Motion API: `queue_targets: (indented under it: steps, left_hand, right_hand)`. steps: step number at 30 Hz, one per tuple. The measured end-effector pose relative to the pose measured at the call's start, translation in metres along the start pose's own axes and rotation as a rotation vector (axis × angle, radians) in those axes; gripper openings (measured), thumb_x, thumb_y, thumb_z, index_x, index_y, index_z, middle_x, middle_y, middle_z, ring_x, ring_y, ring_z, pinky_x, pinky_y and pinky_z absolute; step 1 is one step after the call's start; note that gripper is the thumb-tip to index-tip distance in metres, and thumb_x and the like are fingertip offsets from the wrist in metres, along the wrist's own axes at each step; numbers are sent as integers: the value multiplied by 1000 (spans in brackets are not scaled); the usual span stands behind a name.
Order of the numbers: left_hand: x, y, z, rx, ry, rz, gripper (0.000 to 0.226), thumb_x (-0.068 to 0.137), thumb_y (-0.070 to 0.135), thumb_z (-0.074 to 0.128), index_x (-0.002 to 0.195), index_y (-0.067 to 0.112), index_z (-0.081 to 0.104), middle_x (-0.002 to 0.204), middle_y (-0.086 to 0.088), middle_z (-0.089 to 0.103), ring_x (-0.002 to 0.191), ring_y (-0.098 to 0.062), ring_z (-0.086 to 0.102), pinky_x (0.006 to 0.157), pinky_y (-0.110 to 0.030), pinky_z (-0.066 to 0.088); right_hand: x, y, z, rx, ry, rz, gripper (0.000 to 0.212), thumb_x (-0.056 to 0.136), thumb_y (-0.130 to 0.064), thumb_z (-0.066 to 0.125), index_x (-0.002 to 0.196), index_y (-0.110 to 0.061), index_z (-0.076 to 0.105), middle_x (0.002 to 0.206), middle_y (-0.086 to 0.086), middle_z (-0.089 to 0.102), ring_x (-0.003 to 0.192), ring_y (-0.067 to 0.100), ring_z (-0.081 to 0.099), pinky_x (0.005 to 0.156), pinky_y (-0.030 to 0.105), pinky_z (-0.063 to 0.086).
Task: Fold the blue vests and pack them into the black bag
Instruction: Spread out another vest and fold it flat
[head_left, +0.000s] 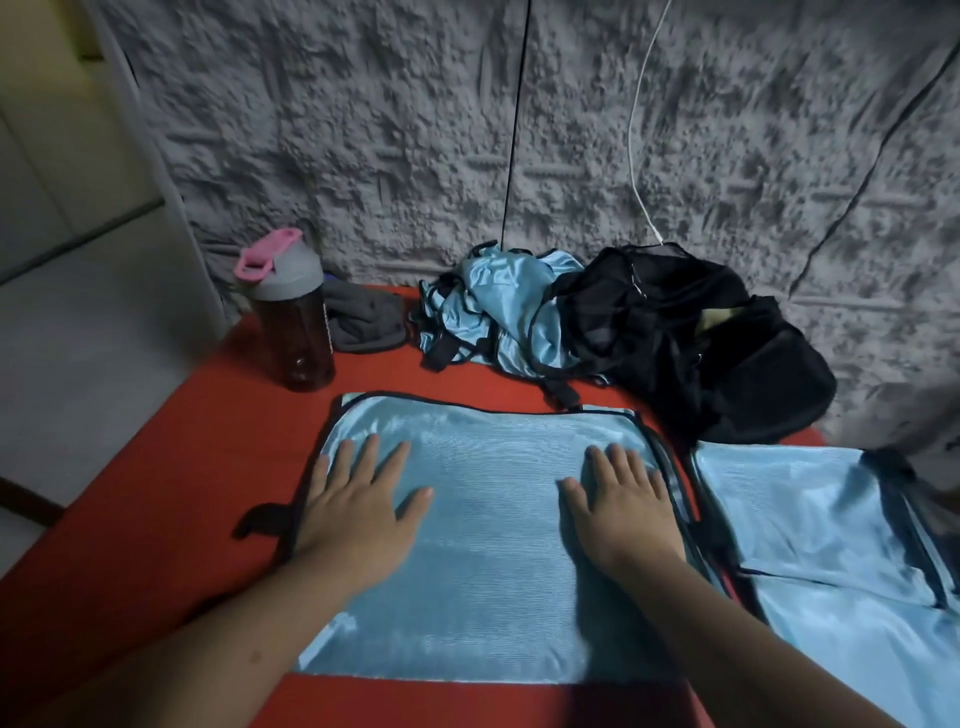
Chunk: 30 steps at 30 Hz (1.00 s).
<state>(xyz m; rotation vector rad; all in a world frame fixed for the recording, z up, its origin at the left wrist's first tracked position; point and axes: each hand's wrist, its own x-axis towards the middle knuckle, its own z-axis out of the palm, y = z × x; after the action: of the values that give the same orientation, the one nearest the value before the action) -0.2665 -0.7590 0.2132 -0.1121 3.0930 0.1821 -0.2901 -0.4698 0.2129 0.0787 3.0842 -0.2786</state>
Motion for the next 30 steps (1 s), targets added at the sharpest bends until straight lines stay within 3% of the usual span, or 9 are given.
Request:
queue_targets:
  steps: [7, 13, 25, 27, 30]
  left_hand:
    - [1, -5, 5, 37, 13, 19, 77, 91, 77, 5, 158, 42, -8, 168, 5, -13, 154, -20, -16, 124, -44, -10]
    - [-11, -15, 3, 37, 31, 23, 85, 79, 79, -10, 157, 45, -9, 168, 6, -12, 154, -17, -17, 125, -43, -10]
    - [-75, -43, 1, 72, 16, -1, 82, 86, 77, -3, 159, 41, -1, 169, 4, -1, 155, -16, -9, 125, -43, -6]
    - [-90, -51, 3, 49, 16, -4, 87, 85, 80, -8, 159, 39, 9, 168, 3, 10, 155, -16, -1, 125, -45, 1]
    - [-103, -58, 5, 46, -30, -4, 96, 74, 84, -21, 158, 41, -1, 169, 5, -1, 154, -14, -11, 125, -44, -4]
  right_hand:
    - [-3, 0, 0, -8, 0, 9, 75, 100, -65, 11, 163, -24, 9, 171, 1, 2, 157, 18, -8, 127, 42, -5]
    - [-10, -5, 0, -1, -26, 11, 74, 101, -64, 11, 163, -24, 5, 171, 1, -2, 156, 18, -11, 127, 43, -6]
    - [-78, -27, 6, 13, -63, -6, 77, 99, -65, 4, 163, -21, -2, 170, 3, -10, 155, 21, -18, 126, 45, -8]
    - [-98, -31, 5, 19, -79, -15, 77, 100, -64, 4, 163, -20, -4, 170, 4, -11, 155, 22, -19, 126, 46, -10]
    - [-111, -30, 5, 43, -108, -47, 77, 99, -65, 8, 163, -21, 2, 171, 4, -6, 156, 23, -14, 126, 45, -7]
